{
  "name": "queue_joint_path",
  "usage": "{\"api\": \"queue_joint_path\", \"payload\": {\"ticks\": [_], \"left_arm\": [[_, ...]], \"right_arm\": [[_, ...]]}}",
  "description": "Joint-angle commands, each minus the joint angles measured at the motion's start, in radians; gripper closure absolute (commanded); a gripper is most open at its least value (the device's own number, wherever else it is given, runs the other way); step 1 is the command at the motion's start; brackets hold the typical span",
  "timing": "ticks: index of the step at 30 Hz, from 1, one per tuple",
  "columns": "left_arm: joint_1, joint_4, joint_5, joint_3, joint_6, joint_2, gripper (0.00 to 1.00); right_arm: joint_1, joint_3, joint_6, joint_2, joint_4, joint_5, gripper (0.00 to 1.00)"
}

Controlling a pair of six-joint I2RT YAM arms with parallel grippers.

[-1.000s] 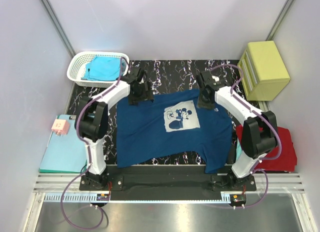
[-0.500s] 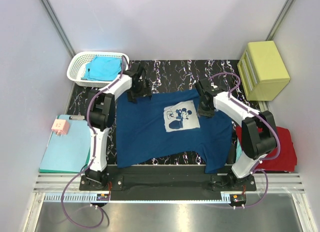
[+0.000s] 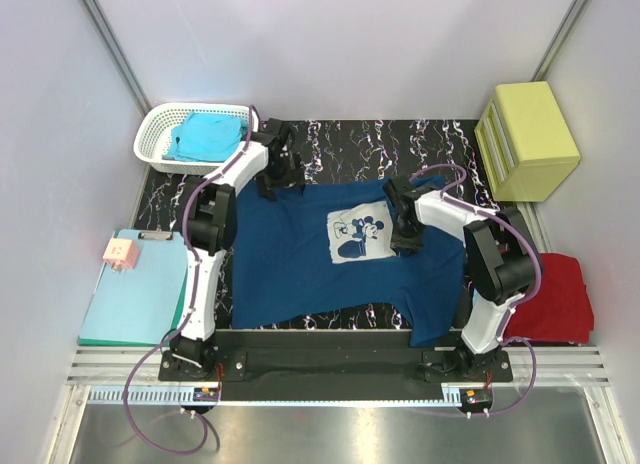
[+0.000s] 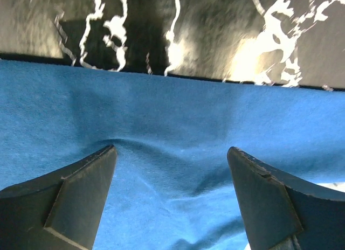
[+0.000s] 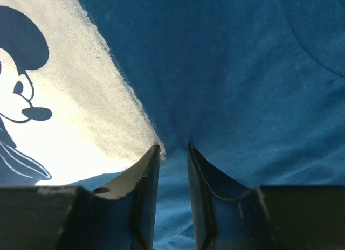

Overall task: Fold and stack the t-shirts
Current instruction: Flatten out the tshirt

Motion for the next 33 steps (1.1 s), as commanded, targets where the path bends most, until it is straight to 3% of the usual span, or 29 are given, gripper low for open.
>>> {"api": "queue_joint_path", "payload": {"ticks": [1, 11, 18, 25, 30, 33], "left_arm": [[0.007, -0.018, 0.024, 0.093, 0.024, 0.121, 0.07], [0.023, -0.082, 0.046, 0.344, 0.016, 0.224, 0.05], [0.036, -0.079, 0.066, 0.345, 0.007, 0.221, 0.03], [0.036, -0.055, 0.026, 0.117, 0.009, -0.061, 0.01], [0.034, 0.000, 0.017, -0.102, 0.001, -0.342, 0.01], [0.016, 0.079, 0.024, -0.375, -0.011, -0.494, 0.01]], "right_arm": [[0.017, -0.070, 0.024, -0.011, 0.003, -0.023, 0.65], [0.020, -0.157, 0.044, -0.070, 0.003, -0.036, 0.66], [0.022, -0.191, 0.045, -0.074, 0.018, -0.030, 0.66], [0.020, 0.012, 0.073, -0.139, 0.026, 0.029, 0.61], [0.018, 0.313, 0.033, 0.010, -0.015, 0.072, 0.60], [0.017, 0.460, 0.013, 0.134, -0.023, 0.082, 0.60]]}}
